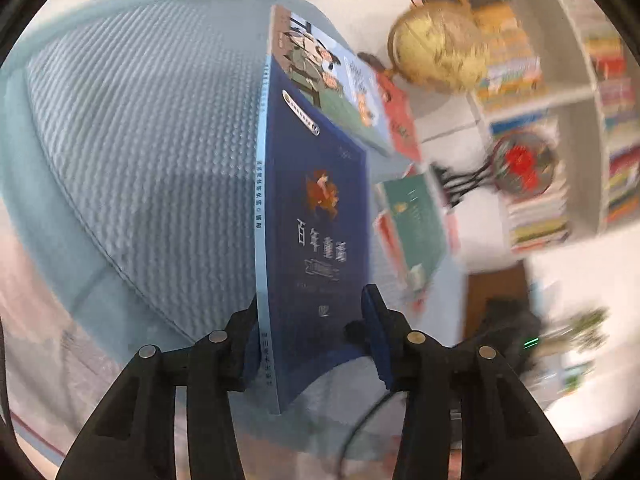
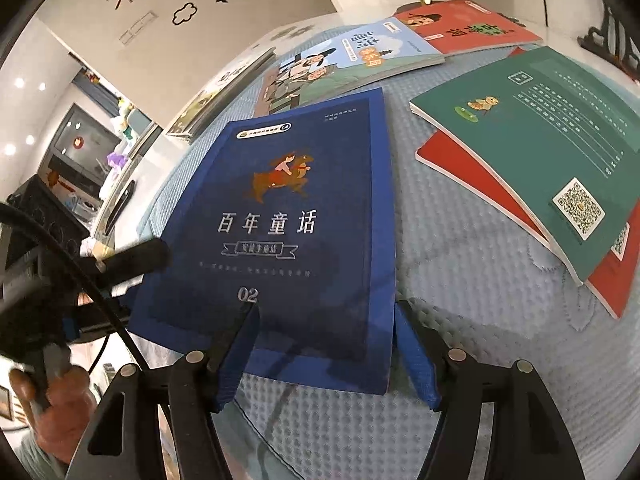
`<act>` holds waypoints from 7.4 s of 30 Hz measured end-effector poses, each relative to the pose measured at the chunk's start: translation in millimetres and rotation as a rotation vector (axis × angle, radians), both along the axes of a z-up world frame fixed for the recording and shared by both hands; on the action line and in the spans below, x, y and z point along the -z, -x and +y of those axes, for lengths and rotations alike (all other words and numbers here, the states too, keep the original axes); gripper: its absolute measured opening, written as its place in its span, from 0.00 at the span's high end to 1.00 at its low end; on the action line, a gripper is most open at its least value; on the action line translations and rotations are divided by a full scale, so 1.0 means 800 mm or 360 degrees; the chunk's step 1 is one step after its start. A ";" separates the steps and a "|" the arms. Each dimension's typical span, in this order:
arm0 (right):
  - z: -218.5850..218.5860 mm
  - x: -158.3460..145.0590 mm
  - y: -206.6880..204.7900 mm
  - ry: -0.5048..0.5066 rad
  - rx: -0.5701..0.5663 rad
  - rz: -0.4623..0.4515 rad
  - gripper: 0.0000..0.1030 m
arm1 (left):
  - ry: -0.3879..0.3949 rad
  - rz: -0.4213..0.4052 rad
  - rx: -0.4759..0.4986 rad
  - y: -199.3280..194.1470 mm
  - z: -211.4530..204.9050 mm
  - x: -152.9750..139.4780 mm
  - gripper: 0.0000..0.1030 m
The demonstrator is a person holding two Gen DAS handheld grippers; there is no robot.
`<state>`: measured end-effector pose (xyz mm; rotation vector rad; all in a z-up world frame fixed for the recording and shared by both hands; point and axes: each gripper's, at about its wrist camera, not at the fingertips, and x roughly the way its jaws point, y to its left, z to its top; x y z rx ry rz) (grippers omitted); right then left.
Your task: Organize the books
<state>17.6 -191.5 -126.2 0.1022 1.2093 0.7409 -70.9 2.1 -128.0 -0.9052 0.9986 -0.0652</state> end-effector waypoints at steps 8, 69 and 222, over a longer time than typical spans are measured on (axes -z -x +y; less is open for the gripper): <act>-0.024 0.000 -0.024 -0.0148 0.0092 0.0294 0.34 | 0.0024 0.0010 0.0060 -0.025 -0.014 -0.004 0.91; 0.435 -0.095 -0.158 0.0175 0.0344 -0.0332 0.68 | -0.0581 -0.0164 0.0581 -0.257 0.372 -0.077 0.85; -0.293 -0.050 -0.012 -0.0306 0.0557 0.0142 0.35 | -0.0128 0.0073 0.0845 -0.104 -0.245 0.017 0.51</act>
